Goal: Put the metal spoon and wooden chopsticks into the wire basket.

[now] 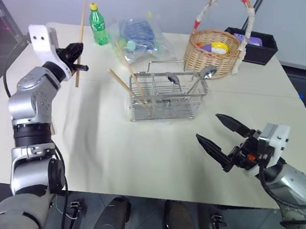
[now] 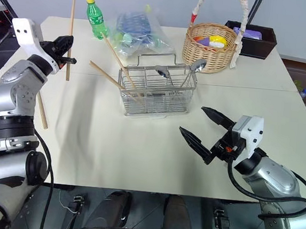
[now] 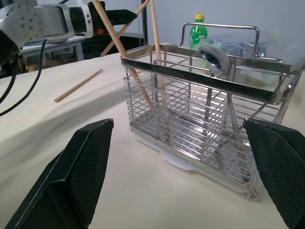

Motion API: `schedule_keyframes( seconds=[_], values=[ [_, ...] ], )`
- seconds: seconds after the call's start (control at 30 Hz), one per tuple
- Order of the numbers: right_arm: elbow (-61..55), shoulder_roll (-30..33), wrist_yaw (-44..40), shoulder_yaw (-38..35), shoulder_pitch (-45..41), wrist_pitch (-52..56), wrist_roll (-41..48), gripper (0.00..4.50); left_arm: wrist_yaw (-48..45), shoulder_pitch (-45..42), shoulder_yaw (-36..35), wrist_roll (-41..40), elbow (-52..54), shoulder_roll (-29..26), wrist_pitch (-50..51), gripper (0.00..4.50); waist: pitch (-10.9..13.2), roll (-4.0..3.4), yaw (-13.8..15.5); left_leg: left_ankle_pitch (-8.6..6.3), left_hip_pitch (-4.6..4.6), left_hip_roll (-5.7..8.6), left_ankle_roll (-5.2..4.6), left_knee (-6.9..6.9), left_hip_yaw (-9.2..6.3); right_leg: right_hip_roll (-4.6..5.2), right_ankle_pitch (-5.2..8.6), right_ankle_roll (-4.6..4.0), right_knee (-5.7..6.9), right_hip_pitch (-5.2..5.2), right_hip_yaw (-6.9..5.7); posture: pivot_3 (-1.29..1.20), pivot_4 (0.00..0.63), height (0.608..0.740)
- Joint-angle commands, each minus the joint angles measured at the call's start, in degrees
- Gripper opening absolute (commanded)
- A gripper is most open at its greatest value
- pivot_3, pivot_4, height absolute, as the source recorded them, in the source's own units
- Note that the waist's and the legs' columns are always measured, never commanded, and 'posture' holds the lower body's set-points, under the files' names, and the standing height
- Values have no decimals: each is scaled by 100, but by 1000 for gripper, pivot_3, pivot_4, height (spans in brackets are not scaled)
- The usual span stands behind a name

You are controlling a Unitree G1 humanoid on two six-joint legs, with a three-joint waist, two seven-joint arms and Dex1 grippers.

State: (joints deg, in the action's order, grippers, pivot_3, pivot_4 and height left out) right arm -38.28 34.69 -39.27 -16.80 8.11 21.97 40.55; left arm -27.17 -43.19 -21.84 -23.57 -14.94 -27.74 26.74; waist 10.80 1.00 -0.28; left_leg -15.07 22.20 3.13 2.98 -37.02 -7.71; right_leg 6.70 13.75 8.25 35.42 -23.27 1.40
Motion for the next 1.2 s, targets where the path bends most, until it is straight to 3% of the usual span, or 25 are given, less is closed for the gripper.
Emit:
schedule_keyframes(
  seconds=[0.03,0.33,0.53,0.93,1.2],
  values=[
    [-65,-78,37,15,-32,-164,-47,4500,-447,-197,-367,-663,610,-211,-152,17,1,2,-31,0,1,0,0,0,-2,-1,0,0,0,0,-1,0,150,740],
    [26,-161,37,133,-99,-257,-141,4500,-960,-896,-813,-2314,855,-456,568,17,1,1,-50,0,-1,0,-1,-2,-3,-1,0,0,6,0,-1,0,150,740],
    [91,-225,50,229,-154,-308,-213,4500,-1202,-1304,-836,-3059,480,-228,812,17,1,1,-48,0,-1,0,-1,-3,-3,-2,0,0,7,0,-1,0,150,740],
    [122,-317,133,336,-202,-397,-349,4500,-2218,-1689,-24,-2551,-902,767,65,17,1,2,-48,1,1,1,-1,-6,-3,-2,0,0,7,1,-1,0,150,740],
    [-16,-345,246,307,-66,-398,-357,4500,-2464,-1744,176,-2300,-1270,1175,-169,17,1,2,-49,1,1,1,-2,-6,-3,-2,0,0,7,0,-1,0,150,740]
  ],
)
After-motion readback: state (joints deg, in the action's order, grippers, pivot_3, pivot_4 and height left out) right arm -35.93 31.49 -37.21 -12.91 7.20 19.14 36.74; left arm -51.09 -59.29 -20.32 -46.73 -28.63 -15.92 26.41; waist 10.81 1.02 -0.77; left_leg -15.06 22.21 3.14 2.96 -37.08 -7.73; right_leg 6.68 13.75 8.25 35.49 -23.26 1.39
